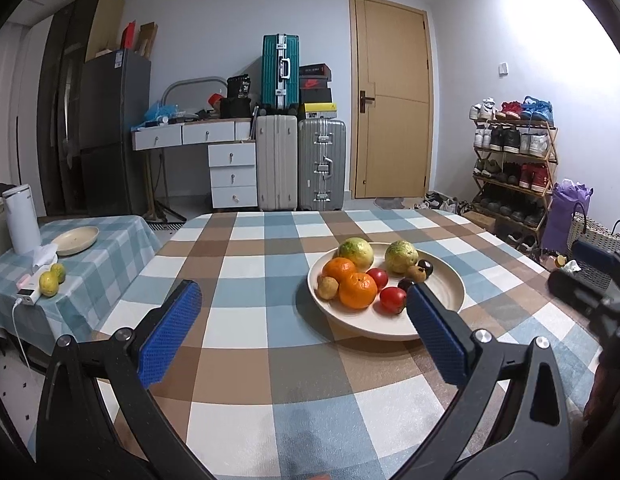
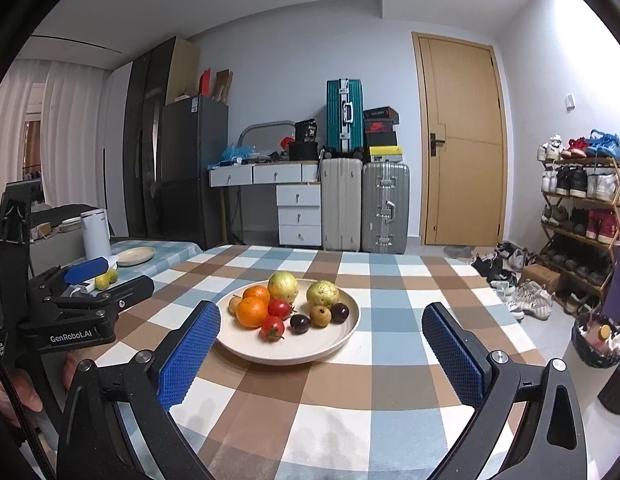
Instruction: Organize fruits
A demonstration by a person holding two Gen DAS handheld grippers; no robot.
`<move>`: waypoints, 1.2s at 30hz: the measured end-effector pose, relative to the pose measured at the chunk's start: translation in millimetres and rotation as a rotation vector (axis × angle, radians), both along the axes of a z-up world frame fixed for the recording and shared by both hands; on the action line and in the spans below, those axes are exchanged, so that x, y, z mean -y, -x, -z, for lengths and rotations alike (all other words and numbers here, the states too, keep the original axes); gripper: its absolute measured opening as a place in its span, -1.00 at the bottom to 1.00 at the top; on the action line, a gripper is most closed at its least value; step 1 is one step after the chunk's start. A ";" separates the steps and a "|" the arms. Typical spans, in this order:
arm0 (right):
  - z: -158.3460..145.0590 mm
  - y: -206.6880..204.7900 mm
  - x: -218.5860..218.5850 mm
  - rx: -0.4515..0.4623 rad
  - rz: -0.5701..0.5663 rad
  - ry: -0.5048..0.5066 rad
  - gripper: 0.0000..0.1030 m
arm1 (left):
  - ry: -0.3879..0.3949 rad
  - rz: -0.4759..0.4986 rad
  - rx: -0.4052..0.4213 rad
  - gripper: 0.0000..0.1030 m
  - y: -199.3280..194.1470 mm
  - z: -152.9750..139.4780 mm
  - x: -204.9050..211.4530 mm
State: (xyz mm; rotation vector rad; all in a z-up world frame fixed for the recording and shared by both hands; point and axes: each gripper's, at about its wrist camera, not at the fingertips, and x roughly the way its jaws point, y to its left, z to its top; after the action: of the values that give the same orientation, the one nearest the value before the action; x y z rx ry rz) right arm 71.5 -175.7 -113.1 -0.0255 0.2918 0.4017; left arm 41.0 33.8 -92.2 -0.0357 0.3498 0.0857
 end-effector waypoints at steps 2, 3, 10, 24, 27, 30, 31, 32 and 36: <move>3.1 -5.5 -4.3 -0.031 -0.004 0.021 1.00 | -0.007 0.010 -0.007 0.98 -3.0 2.2 1.6; 2.5 -5.6 -5.8 -0.028 -0.009 0.024 1.00 | -0.008 0.012 -0.007 0.98 -3.0 2.3 2.0; 4.3 -6.1 -6.1 -0.023 -0.019 0.022 1.00 | -0.007 0.008 0.013 0.98 -0.7 1.7 2.9; 5.1 -5.7 -6.8 -0.021 -0.024 0.021 1.00 | -0.006 -0.001 0.016 0.98 0.2 0.7 3.7; 5.1 -5.6 -6.7 -0.021 -0.024 0.022 1.00 | -0.005 -0.002 0.017 0.98 0.3 0.2 3.1; 5.1 -5.6 -6.8 -0.020 -0.024 0.021 1.00 | -0.006 -0.001 0.017 0.98 0.4 0.3 3.4; 5.3 -5.7 -7.4 -0.020 -0.024 0.022 1.00 | -0.006 0.000 0.016 0.98 0.3 0.4 3.6; 5.2 -5.5 -6.6 -0.020 -0.024 0.021 1.00 | -0.006 0.003 0.016 0.98 -0.4 0.9 4.0; 5.3 -5.5 -6.7 -0.020 -0.024 0.021 1.00 | -0.007 0.006 0.017 0.98 -0.5 0.6 5.4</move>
State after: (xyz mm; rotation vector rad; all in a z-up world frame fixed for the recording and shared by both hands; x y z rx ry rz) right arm 77.1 -169.0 -118.3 -0.0459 0.3158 0.4229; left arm 41.5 28.5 -92.8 -0.0288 0.3326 0.0806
